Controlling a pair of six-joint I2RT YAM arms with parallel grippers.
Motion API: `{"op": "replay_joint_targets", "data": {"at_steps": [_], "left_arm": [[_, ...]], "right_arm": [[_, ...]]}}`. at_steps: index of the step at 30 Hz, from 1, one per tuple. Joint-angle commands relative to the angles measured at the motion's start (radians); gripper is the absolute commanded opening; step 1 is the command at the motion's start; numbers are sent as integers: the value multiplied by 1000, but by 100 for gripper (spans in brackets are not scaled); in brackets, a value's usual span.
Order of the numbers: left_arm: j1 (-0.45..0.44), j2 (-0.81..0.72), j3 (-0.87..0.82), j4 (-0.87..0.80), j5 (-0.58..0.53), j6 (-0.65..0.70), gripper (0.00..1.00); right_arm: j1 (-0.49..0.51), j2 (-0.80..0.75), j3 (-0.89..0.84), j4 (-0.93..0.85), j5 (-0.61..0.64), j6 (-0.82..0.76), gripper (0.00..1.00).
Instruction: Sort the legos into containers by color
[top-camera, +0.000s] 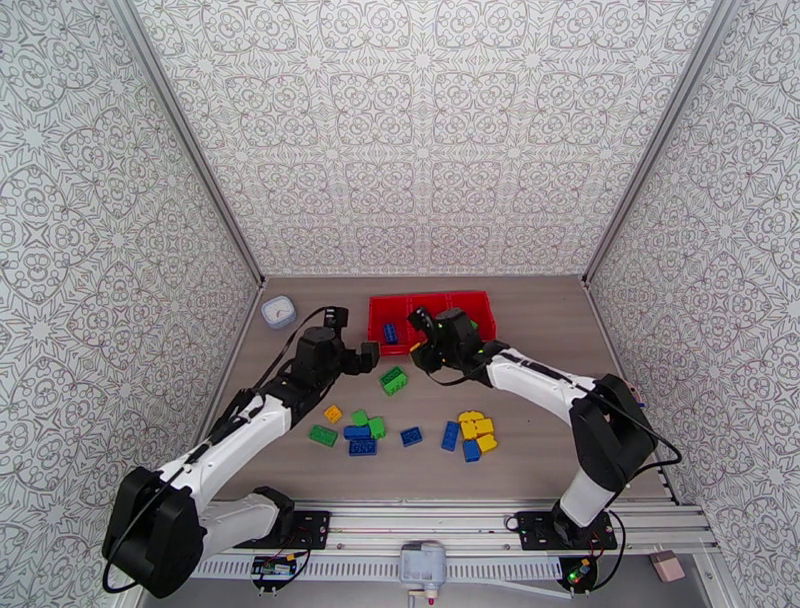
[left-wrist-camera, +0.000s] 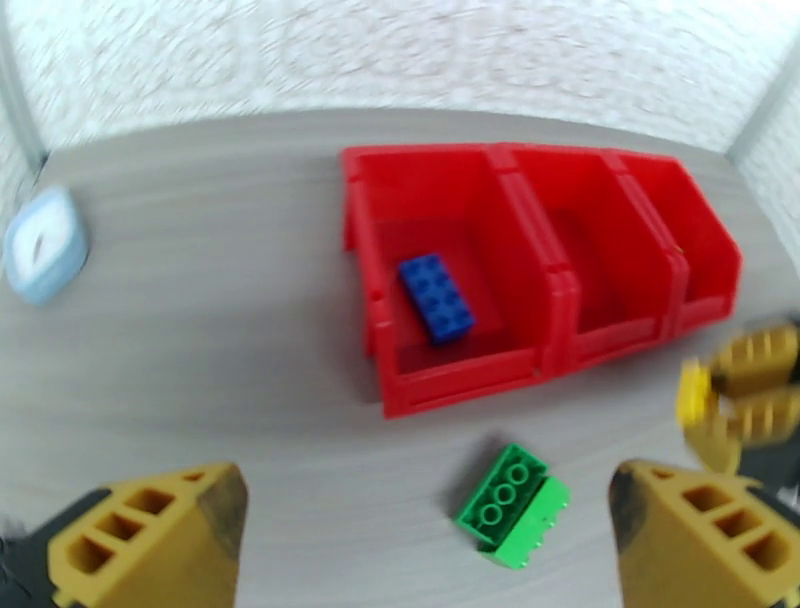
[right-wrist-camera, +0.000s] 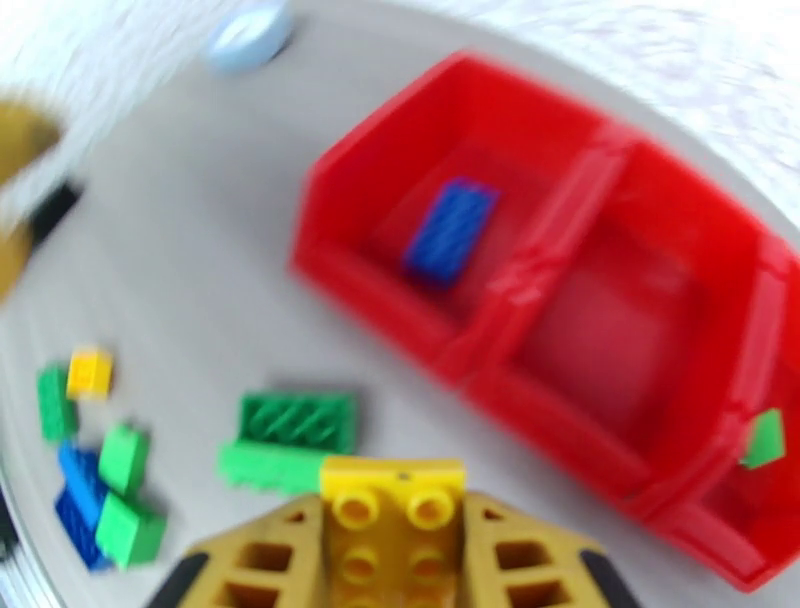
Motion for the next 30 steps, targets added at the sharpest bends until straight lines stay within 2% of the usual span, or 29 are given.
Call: {"op": "replay_joint_targets", "data": {"at_steps": [1, 6, 14, 16, 22, 26, 30], "left_arm": [[-38, -42, -45, 124, 134, 182, 100], [-81, -58, -45, 115, 182, 261, 100], [-99, -68, -58, 105, 189, 269, 100], [-100, -73, -65, 103, 184, 266, 100], [-110, -92, -58, 65, 110, 209, 100], [-149, -114, -33, -15, -43, 72, 100], [-188, -112, 14, -168, -238, -154, 100]], "right_arm": [[-39, 41, 38, 87, 71, 105, 27], [-65, 169, 168, 95, 135, 97, 27], [-92, 372, 341, 109, 155, 91, 26], [-98, 401, 371, 107, 155, 87, 29], [-97, 361, 364, 109, 118, 51, 55], [-97, 268, 286, 115, 90, 18, 68], [-97, 164, 185, 132, 34, -34, 81]]}}
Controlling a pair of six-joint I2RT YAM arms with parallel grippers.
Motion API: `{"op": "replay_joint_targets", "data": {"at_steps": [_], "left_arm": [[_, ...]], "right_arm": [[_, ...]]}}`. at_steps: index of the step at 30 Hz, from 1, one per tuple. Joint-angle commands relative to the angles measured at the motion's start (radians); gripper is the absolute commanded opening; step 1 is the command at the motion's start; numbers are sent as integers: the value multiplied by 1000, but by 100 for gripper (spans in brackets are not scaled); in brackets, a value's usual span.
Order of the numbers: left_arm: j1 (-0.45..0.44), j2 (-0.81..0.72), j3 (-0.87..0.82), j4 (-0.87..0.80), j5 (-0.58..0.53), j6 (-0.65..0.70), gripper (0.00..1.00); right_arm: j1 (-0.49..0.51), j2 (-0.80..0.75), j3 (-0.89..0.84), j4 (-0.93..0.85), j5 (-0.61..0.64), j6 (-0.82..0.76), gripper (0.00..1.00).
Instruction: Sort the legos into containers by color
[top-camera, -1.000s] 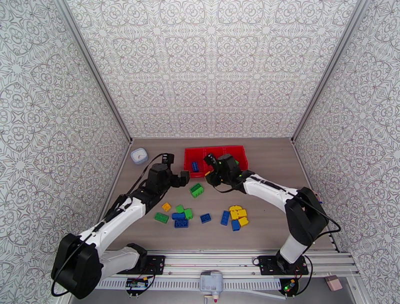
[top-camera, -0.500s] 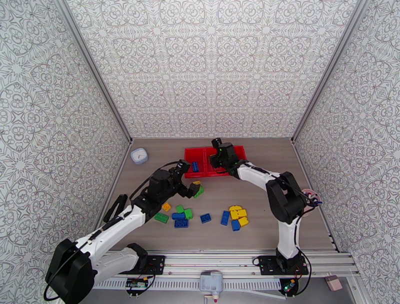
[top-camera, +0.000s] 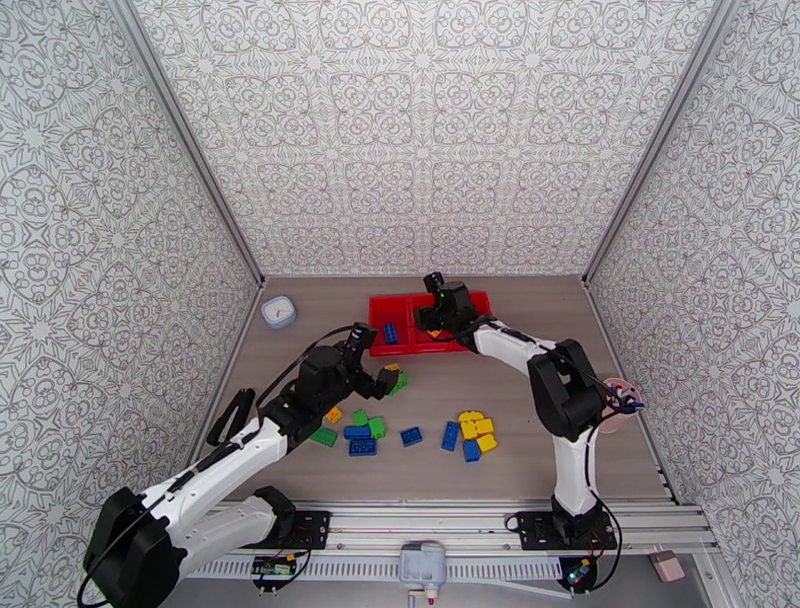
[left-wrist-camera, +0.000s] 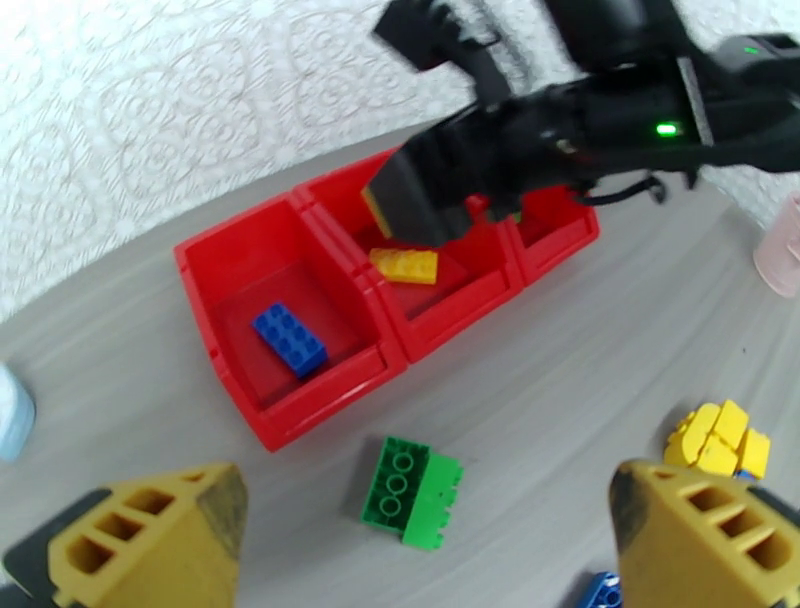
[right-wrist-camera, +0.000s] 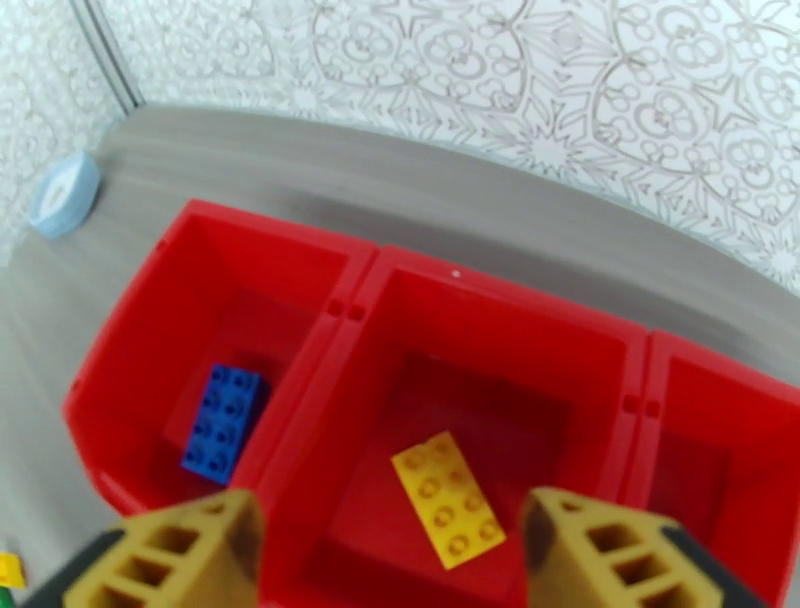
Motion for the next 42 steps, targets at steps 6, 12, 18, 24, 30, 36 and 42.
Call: {"op": "replay_joint_targets", "data": {"at_steps": [6, 12, 18, 24, 30, 36, 42], "left_arm": [[-4, 31, 146, -499, -348, -634, 100], [33, 129, 229, -751, -382, -845, 98], [121, 212, 239, -802, -277, -925, 93], [159, 273, 211, -778, -210, -927, 88], [165, 338, 168, -725, -178, -922, 82], [169, 394, 147, -701, -168, -921, 76], [180, 430, 129, -668, -150, -918, 70]], "right_arm": [[3, -223, -172, 0, -192, -150, 97], [12, -284, -232, -32, -217, -199, 100], [16, -286, -237, -36, -208, -196, 100], [17, -274, -235, -32, -202, -191, 100], [17, -269, -232, -41, -197, -194, 100], [17, -261, -226, -48, -196, -198, 100], [17, -262, -224, -47, -193, -196, 100]]}}
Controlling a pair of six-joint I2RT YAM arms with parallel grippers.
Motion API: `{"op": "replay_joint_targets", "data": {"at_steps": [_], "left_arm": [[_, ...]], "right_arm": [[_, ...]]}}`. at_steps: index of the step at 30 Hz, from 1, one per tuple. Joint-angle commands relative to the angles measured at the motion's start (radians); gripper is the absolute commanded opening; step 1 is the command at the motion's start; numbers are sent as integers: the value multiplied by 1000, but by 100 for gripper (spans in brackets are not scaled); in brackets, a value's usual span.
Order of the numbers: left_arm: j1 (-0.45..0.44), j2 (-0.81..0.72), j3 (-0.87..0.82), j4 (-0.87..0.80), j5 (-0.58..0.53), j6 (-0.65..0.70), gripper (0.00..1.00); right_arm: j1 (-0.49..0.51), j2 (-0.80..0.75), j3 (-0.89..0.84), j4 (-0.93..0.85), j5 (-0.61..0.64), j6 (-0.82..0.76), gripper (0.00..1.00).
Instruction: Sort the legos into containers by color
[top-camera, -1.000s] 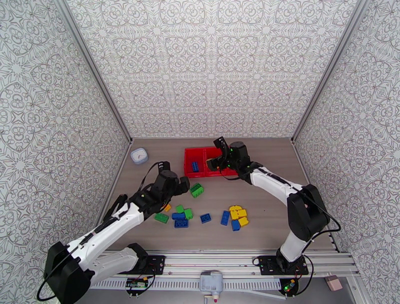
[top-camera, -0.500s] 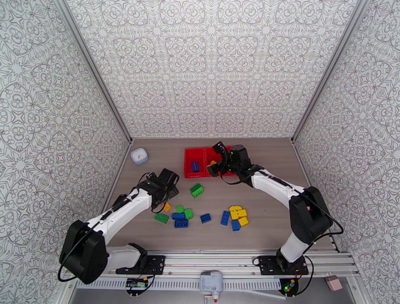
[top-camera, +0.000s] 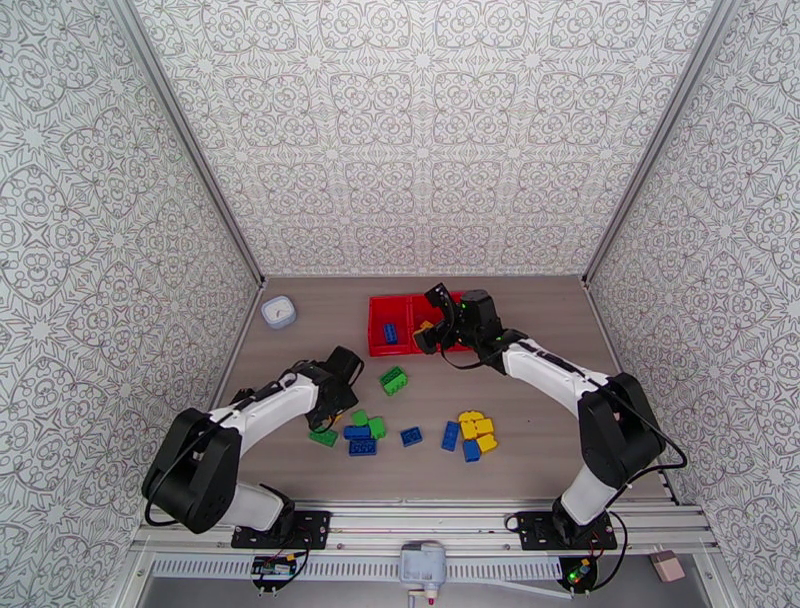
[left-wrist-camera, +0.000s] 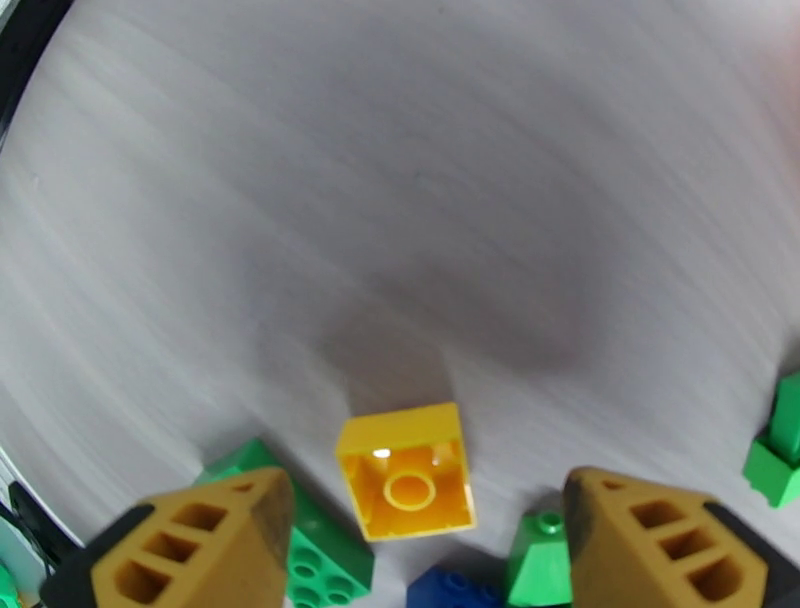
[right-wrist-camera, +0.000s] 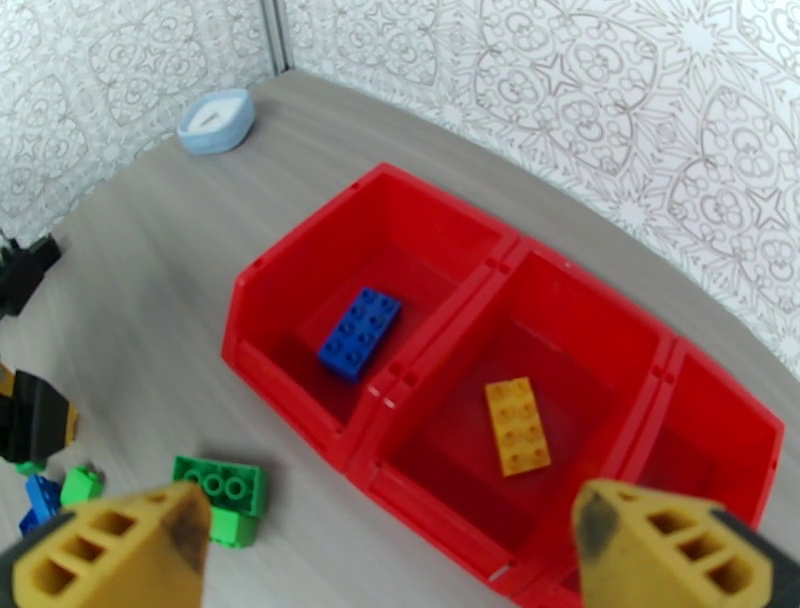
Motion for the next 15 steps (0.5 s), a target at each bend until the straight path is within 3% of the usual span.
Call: {"op": "replay_joint_targets", "data": {"at_steps": [1, 7, 15], "left_arm": [[12, 27, -13, 34, 21, -8, 69], [19, 51, -13, 45, 35, -1, 59], [20, 34, -9, 40, 35, 8, 38]], "right_arm": [[7, 3, -1, -19, -1, -8, 100], [8, -4, -8, -15, -3, -11, 100], [8, -28, -19, -14, 5, -11, 100]]}}
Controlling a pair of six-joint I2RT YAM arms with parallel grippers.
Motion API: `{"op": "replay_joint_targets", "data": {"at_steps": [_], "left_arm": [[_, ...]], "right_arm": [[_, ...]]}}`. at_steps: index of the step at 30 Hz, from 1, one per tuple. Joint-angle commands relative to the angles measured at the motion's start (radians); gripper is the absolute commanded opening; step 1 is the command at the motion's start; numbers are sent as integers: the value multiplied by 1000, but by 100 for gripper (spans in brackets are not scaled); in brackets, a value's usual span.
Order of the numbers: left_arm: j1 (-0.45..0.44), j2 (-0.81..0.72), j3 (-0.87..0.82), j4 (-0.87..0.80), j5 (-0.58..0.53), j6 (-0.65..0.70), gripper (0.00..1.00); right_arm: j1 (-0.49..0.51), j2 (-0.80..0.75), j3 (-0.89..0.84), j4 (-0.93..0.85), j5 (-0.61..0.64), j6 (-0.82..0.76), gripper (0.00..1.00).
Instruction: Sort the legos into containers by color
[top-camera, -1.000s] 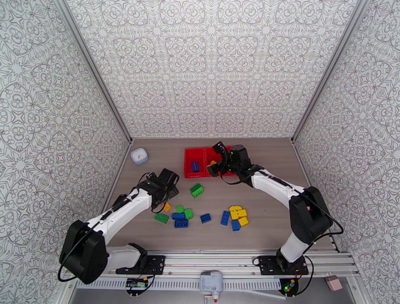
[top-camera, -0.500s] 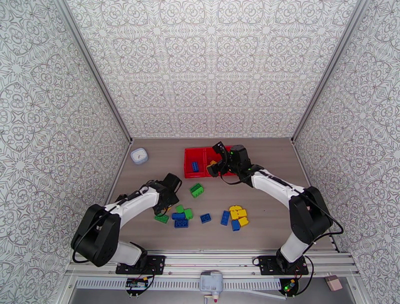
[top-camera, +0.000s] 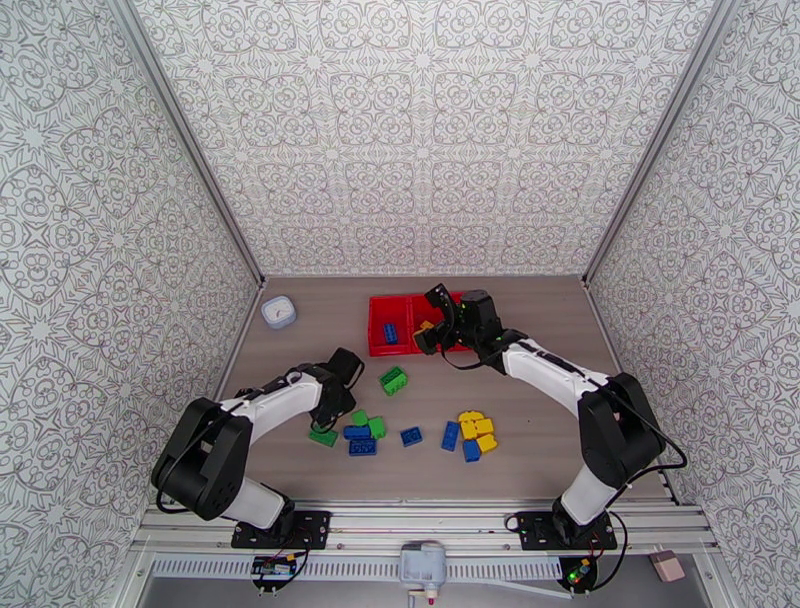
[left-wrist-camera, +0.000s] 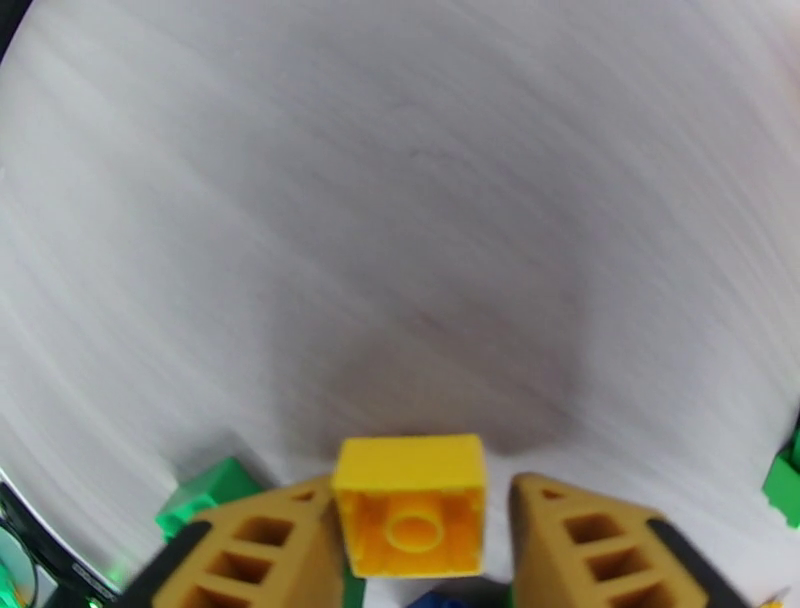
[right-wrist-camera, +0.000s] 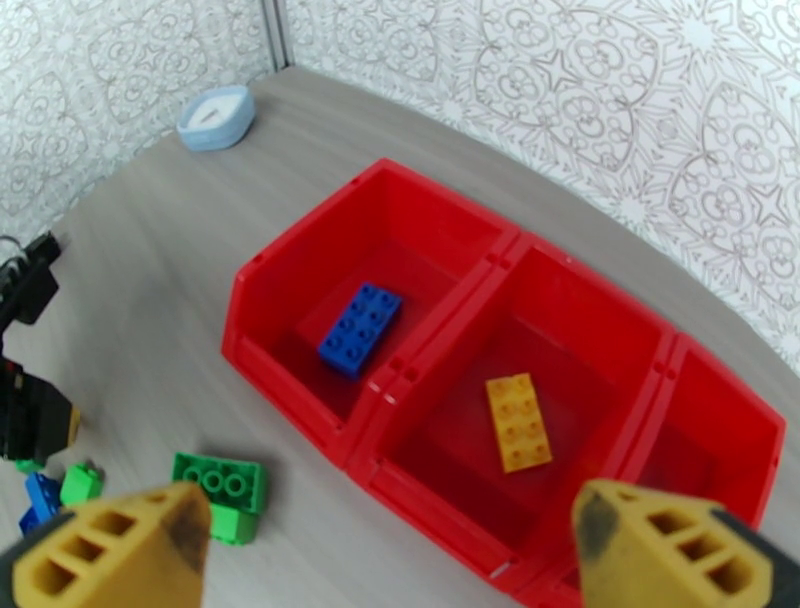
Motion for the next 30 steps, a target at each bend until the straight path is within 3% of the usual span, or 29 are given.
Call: {"op": "replay_joint_targets", "data": {"at_steps": [1, 9, 15, 21, 30], "left_arm": [[8, -16, -4, 9, 4, 5, 37], [-26, -100, 36, 103, 1, 108, 34], [-77, -114, 83, 341, 53, 282, 34], [-95, 14, 243, 489, 126, 356, 33], [-114, 288, 553, 496, 168, 388, 34]], "right_arm": [[8, -31, -21, -5, 4, -11, 100], [5, -88, -71, 38, 22, 2, 100], [-17, -154, -152, 109, 42, 65, 100], [-54, -230, -248, 168, 87, 140, 100], [-80, -329, -333, 138, 145, 160, 100]]}}
